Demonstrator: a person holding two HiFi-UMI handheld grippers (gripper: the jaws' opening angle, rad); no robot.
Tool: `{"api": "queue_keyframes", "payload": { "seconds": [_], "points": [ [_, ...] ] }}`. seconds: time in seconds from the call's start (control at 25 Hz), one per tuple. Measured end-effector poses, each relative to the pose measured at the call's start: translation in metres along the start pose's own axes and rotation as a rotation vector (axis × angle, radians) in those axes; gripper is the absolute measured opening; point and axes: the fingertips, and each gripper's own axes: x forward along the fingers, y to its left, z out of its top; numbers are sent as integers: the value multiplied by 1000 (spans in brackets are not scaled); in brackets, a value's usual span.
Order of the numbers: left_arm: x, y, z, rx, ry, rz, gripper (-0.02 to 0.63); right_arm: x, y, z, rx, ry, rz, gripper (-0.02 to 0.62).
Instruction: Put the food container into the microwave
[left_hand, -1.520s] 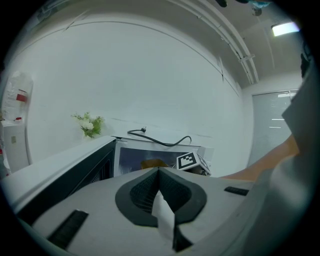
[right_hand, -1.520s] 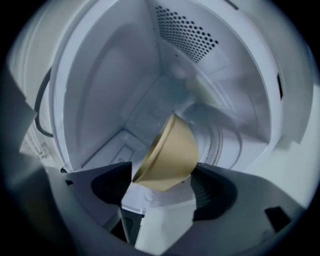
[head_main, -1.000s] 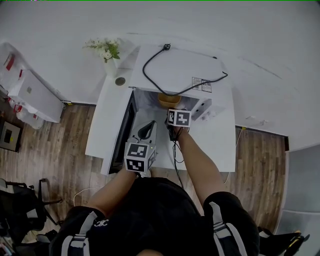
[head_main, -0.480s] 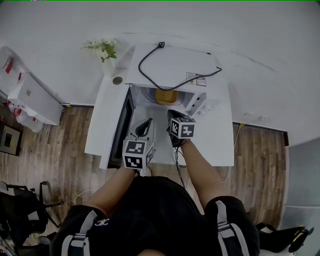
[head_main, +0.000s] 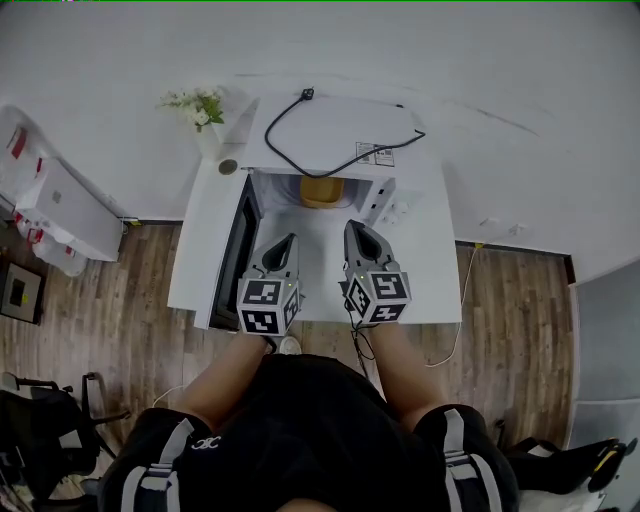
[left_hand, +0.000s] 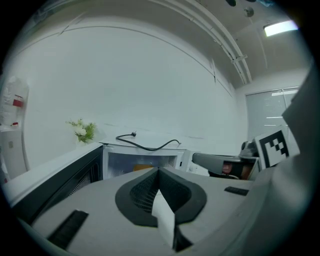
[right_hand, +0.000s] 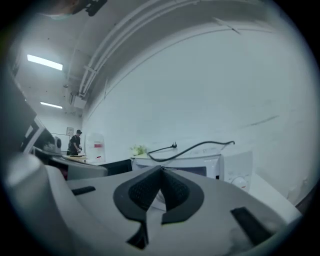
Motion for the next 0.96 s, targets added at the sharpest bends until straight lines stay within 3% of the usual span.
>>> {"api": "queue_keyframes", "payload": {
  "seconds": [0.16, 0.36, 0.96],
  "points": [
    [0, -7, 2, 3, -5, -4, 0, -31, 1, 21, 0, -68, -36, -5],
    [4, -13, 5, 8, -7, -12, 0, -44, -9, 17, 8, -66, -79, -5],
    [12, -18, 10, 39, -11, -31, 0, -38, -7, 21, 9, -70, -57, -5]
  ]
}}
